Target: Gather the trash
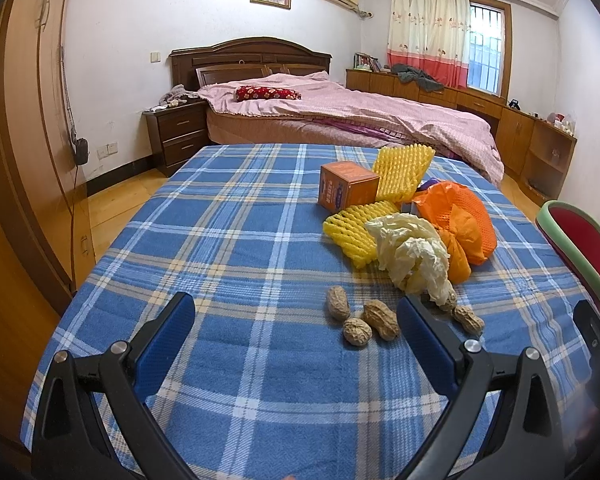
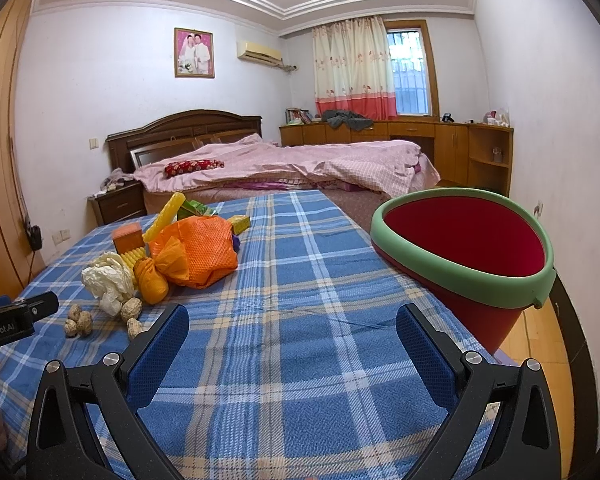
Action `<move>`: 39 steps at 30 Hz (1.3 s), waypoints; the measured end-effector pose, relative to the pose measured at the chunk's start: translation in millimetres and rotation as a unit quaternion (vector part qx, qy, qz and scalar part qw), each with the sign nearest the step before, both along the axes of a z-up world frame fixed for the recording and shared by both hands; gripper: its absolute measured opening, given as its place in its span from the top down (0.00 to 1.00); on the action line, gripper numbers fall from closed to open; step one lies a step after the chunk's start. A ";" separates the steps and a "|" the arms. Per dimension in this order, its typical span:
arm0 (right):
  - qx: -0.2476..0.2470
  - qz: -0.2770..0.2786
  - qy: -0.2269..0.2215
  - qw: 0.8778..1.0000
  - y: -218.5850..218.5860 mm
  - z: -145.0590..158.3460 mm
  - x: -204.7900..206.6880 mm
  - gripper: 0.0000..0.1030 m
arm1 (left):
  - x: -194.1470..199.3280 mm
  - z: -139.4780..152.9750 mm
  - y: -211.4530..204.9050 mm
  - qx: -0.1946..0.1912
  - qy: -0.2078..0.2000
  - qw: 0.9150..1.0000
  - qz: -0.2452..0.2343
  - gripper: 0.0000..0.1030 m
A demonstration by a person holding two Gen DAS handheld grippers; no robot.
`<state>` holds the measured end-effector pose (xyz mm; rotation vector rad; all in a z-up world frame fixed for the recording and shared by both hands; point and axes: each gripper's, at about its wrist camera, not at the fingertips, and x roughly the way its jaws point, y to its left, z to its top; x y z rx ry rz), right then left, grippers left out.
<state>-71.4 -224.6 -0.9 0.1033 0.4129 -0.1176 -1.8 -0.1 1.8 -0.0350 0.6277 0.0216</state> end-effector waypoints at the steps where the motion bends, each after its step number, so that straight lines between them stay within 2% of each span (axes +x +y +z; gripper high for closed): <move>1: 0.000 0.000 0.003 1.000 2.7 -1.4 4.1 0.00 | 1.1 -0.1 -0.9 -0.001 0.002 1.000 -0.004 0.03; 5: 0.004 0.005 0.014 1.000 -1.2 -1.2 4.8 0.00 | 7.3 1.5 -3.9 -0.002 0.011 1.000 -0.015 0.03; 11: 0.022 0.012 0.028 0.999 -6.2 -2.7 11.9 0.00 | 13.3 4.0 -10.3 -0.024 0.024 0.999 -0.043 0.05; 19: 0.045 0.007 0.044 0.998 -14.4 5.1 13.9 0.00 | 30.9 22.3 -35.8 -0.013 0.020 0.996 -0.087 0.06; 21: 0.059 0.009 0.048 0.997 -17.7 6.7 14.5 0.00 | 38.4 21.5 -41.9 -0.013 0.028 0.995 -0.095 0.12; 25: 0.069 0.002 0.042 0.997 -20.8 12.2 11.2 0.00 | 52.7 13.8 -52.1 -0.022 0.058 0.991 -0.115 0.18; 28: 0.078 0.002 0.042 0.996 -23.4 16.7 10.4 0.00 | 62.6 6.6 -61.3 -0.025 0.084 0.986 -0.139 0.29; 33: 0.074 0.011 0.071 0.995 -24.1 20.7 19.2 0.00 | 70.6 -2.1 -66.3 -0.040 0.108 0.981 -0.156 0.66; 35: 0.067 0.014 0.082 0.994 -20.8 22.7 24.4 0.00 | 70.6 -2.2 -64.2 -0.051 0.112 0.978 -0.166 0.74; 39: 0.061 0.022 0.091 0.994 -12.0 30.0 34.5 0.00 | 66.1 10.2 -53.7 -0.067 0.096 0.977 -0.180 0.77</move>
